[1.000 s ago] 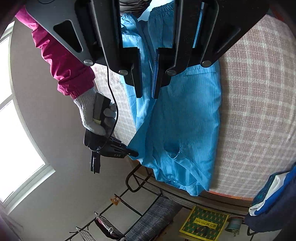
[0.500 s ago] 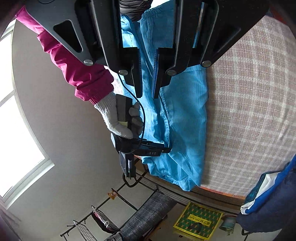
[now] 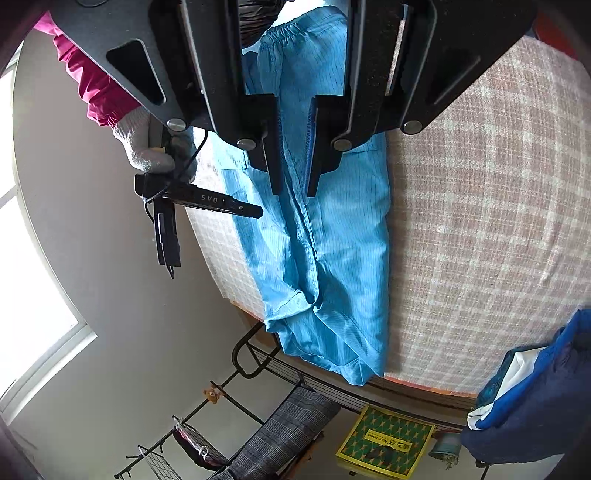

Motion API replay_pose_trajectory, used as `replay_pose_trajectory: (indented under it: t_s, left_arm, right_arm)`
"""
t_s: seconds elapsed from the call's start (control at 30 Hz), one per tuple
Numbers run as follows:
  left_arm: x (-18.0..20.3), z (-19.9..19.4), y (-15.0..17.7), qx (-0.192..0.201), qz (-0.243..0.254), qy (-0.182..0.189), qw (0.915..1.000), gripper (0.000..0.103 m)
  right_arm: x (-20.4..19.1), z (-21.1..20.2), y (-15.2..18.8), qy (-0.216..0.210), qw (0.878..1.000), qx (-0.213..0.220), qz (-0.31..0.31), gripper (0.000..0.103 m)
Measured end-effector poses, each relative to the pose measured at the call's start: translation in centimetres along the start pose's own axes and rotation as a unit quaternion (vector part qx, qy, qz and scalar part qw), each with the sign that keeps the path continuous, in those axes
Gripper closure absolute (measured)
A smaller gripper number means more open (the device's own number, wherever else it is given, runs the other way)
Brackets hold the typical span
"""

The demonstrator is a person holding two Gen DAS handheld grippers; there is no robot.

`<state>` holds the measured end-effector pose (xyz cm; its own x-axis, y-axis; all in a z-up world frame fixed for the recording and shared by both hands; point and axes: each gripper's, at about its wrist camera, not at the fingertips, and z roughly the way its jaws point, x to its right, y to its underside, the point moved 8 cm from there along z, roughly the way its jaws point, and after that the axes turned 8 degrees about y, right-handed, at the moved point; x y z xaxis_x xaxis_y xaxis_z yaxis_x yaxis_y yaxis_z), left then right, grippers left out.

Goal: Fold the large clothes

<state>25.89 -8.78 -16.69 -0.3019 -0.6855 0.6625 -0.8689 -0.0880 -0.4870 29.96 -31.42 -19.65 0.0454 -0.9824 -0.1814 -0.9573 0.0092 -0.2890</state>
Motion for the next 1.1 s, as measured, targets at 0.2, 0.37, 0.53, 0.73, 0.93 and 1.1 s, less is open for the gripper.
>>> replay_pose_trajectory:
  t_s: [0.2, 0.37, 0.53, 0.73, 0.93, 1.1]
  left_arm:
    - [-1.7, 1.2, 2.7, -0.021, 0.003, -0.030, 0.9993, 0.068]
    - [-4.1, 2.4, 6.5, -0.040, -0.013, -0.065, 0.9970, 0.064]
    - [-6.6, 5.0, 11.7, -0.091, -0.048, -0.068, 0.9923, 0.061]
    - [-6.5, 6.1, 15.4, -0.107, -0.045, -0.063, 0.9912, 0.060]
    - [-5.6, 5.4, 17.1, -0.110, -0.045, -0.055, 0.9914, 0.060]
    - [-5.6, 5.0, 17.5, -0.112, -0.043, -0.059, 0.9910, 0.060]
  right_arm:
    - [-0.2, 3.4, -0.4, -0.001, 0.999, 0.019, 0.026, 0.076]
    - [1.2, -0.4, -0.7, -0.051, 0.994, 0.054, 0.074, 0.076]
    - [4.8, -8.1, 4.6, -0.046, 0.993, 0.090, 0.064, 0.067]
    - [10.4, -11.9, 13.9, -0.035, 0.989, 0.097, 0.106, 0.049]
    - [11.4, -8.1, 21.1, -0.050, 0.987, 0.046, 0.145, 0.052]
    - [8.9, -8.6, 23.5, -0.052, 0.991, 0.071, 0.105, 0.056]
